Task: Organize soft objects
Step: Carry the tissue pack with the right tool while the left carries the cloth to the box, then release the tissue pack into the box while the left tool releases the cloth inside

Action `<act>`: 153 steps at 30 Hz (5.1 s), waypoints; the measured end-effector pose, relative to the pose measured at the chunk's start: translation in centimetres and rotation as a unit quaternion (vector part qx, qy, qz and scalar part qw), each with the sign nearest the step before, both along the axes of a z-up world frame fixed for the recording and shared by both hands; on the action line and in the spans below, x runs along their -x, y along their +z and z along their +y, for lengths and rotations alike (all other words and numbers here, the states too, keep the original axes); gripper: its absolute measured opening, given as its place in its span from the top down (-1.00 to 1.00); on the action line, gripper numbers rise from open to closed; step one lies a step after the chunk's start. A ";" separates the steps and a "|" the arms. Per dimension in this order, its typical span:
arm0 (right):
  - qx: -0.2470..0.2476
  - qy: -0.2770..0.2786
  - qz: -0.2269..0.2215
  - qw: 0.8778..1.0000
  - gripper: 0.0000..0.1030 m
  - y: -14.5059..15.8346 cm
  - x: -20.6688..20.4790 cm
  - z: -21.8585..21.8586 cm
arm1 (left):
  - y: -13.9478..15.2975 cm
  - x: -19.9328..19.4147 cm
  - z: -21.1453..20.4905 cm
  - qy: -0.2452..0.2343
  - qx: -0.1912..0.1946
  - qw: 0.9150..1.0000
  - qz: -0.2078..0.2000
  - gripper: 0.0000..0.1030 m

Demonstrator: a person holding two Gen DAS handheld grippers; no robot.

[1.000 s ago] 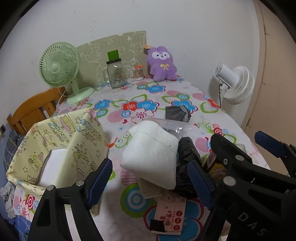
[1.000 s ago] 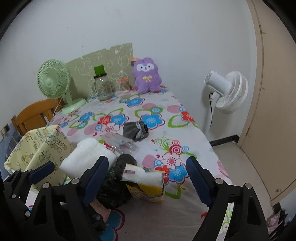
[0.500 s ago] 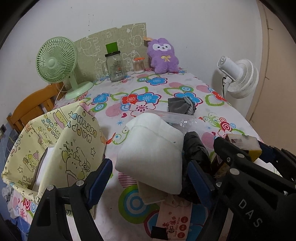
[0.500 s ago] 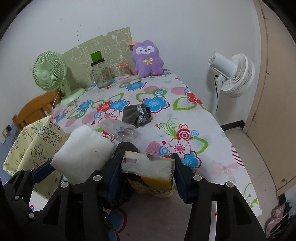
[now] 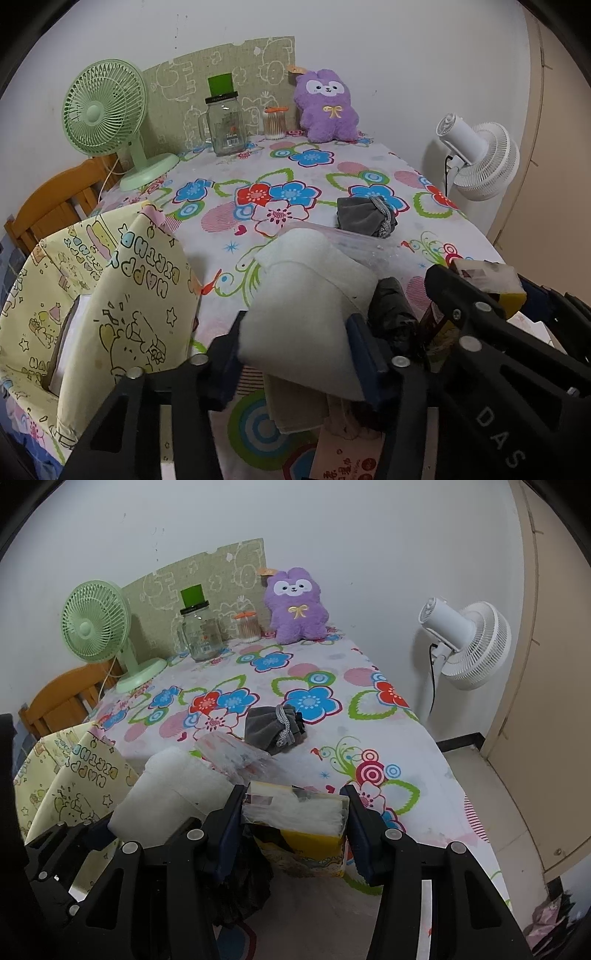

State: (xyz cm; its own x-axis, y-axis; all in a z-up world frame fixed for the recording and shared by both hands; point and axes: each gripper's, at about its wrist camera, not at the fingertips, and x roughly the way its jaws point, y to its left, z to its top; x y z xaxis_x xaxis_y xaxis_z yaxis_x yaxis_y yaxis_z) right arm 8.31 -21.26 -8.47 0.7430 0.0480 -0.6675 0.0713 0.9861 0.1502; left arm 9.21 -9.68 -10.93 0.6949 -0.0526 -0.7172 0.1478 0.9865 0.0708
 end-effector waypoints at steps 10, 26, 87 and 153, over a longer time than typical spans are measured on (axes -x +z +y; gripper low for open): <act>0.003 -0.001 -0.006 1.000 -0.05 0.9 -0.1 0.4 | 1.3 0.5 -0.1 -0.003 0.004 1.000 -0.012 0.20; 0.000 -0.002 -0.039 0.999 -0.05 4.6 1.5 0.0 | 5.0 1.9 -0.7 -0.015 0.016 0.999 -0.045 0.22; 0.023 0.090 -0.083 0.992 -0.05 12.7 0.2 11.4 | 12.4 2.2 10.8 0.025 0.012 0.995 -0.091 0.22; 0.035 0.202 0.034 0.978 -0.51 4.5 -6.1 24.1 | 3.9 -1.9 21.8 0.077 0.034 0.996 0.030 -0.69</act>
State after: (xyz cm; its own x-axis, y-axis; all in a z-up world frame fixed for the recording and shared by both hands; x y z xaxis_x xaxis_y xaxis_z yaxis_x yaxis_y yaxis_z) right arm 14.37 2.88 -4.00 0.6263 0.2816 -0.7270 -0.3192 0.9434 0.0904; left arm 11.11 12.09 -6.99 0.6551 0.0014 -0.7555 -0.0034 1.0000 -0.0011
